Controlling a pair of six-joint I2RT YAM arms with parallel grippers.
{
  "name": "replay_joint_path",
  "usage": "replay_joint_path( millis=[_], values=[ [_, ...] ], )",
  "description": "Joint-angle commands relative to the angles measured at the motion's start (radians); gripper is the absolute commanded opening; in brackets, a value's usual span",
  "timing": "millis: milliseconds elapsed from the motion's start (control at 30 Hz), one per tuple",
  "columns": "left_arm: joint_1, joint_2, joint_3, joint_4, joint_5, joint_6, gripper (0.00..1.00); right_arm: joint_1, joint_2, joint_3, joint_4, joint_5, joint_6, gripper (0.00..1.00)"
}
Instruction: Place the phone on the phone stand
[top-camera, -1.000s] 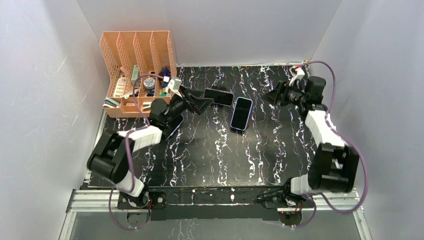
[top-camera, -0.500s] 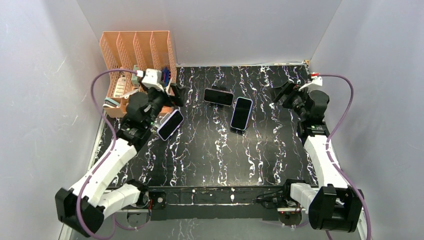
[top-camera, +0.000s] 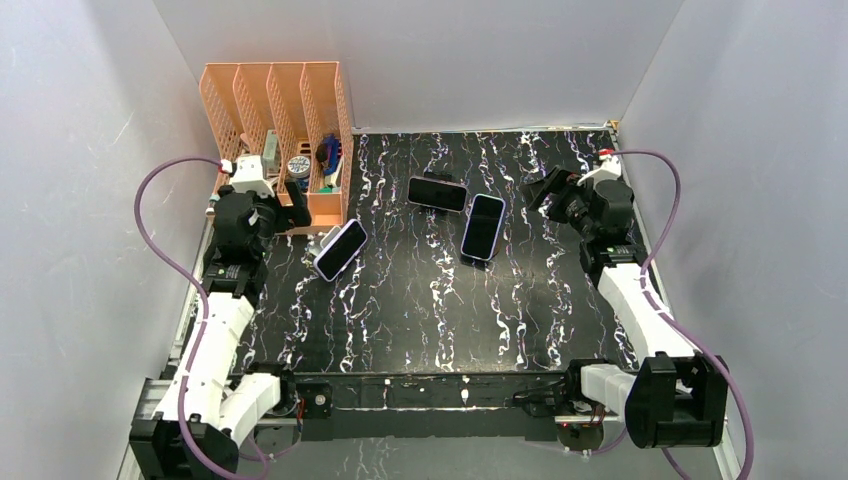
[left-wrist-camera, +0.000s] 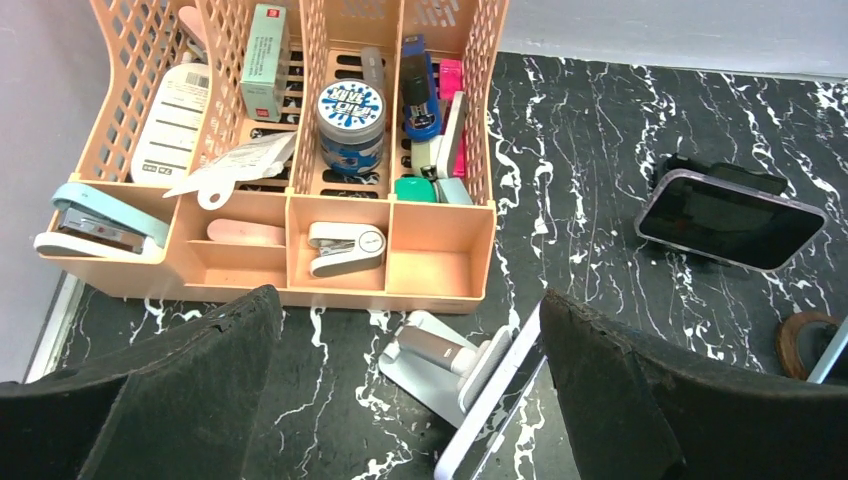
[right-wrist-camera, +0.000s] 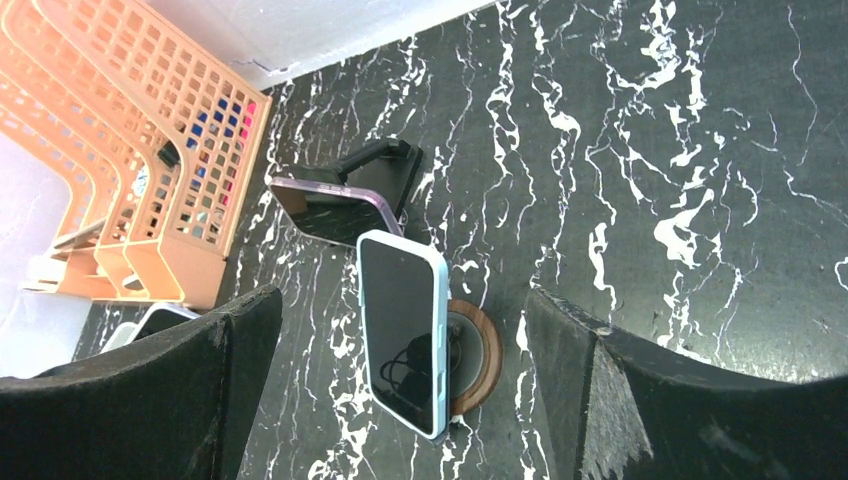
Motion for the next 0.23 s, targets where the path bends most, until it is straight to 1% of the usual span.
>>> replay_joint_path(
  millis=[0, 100, 200],
  values=[
    [0.034, -0.007, -0.002, 0.004, 0.101, -0.029, 0.98, 0.006, 0.017, 0.002, 0.051, -0.007, -0.004, 0.99],
    [0.034, -0.005, -0.003, 0.004, 0.114, -0.03, 0.98, 0.006, -0.002, -0.009, 0.073, -0.001, -0.034, 0.96],
    [0.03, -0.007, -0.003, 0.004, 0.128, -0.031, 0.98, 0.006, -0.014, -0.011, 0.081, -0.001, -0.043, 0.98]
  ],
)
